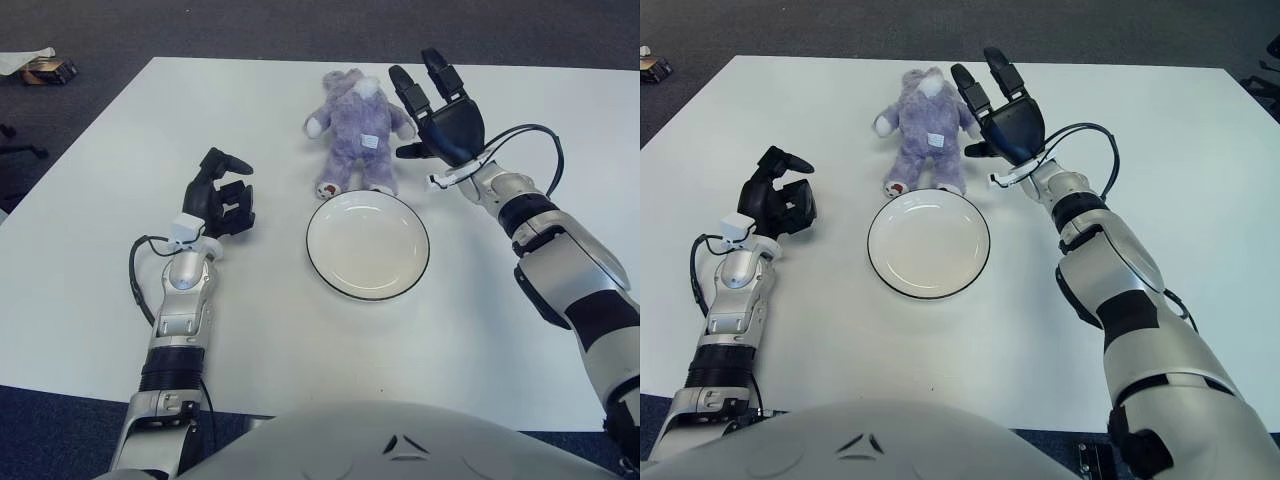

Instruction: Put the doll into the plate.

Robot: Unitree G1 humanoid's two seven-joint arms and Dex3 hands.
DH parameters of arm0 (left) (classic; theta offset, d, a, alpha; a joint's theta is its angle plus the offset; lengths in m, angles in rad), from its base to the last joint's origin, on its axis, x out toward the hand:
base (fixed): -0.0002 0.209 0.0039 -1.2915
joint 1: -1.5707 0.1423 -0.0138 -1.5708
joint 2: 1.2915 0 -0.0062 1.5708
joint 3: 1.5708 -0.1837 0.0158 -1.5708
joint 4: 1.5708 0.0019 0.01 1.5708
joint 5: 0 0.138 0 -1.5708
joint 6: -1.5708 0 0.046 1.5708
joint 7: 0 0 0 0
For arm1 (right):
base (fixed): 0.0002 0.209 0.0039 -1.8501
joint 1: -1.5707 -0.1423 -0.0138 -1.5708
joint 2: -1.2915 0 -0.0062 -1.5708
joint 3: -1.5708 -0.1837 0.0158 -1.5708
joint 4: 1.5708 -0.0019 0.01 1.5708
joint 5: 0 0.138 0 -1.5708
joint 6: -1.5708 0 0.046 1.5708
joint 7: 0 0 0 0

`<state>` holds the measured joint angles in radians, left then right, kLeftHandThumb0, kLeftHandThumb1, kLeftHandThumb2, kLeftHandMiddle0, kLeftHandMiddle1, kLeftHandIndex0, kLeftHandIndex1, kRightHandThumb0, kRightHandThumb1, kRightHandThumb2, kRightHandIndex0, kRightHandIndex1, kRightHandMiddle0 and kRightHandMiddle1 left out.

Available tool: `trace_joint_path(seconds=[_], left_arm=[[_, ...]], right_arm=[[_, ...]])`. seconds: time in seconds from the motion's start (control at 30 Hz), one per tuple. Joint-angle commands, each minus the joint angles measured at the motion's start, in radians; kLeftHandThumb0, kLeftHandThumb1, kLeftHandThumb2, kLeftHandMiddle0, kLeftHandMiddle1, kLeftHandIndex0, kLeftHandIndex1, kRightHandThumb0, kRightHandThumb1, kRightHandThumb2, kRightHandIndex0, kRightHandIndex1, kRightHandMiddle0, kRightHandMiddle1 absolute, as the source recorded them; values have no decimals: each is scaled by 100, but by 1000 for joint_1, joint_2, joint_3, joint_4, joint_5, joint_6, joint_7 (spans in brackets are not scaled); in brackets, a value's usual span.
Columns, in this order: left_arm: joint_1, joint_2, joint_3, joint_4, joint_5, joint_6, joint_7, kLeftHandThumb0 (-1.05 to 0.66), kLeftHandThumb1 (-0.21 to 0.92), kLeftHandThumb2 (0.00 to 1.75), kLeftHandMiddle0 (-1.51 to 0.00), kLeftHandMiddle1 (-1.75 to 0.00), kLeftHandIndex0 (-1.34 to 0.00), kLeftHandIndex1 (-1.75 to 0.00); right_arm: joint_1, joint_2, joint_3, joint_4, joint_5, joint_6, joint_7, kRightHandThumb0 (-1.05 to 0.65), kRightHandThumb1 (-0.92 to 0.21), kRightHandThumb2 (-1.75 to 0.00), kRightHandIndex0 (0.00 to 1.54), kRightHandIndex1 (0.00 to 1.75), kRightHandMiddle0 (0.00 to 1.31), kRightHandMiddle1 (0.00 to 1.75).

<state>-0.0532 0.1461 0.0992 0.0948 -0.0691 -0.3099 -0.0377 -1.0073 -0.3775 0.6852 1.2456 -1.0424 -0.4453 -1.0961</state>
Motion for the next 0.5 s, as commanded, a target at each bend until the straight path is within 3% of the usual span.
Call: trace_joint_path(seconds=[0.0, 0.47], left_arm=[[94, -68, -11, 55, -2, -28, 19, -40, 60, 96, -112, -175, -39, -175], [119, -99, -15, 25, -7, -76, 46, -40, 57, 100, -113, -175, -42, -175]], right_arm=[[-8, 7, 11, 7, 4, 9, -18, -97, -86, -25, 0, 0, 0, 0], [7, 47, 43, 42, 0, 70, -59, -94, -84, -27, 0, 0, 3, 2]])
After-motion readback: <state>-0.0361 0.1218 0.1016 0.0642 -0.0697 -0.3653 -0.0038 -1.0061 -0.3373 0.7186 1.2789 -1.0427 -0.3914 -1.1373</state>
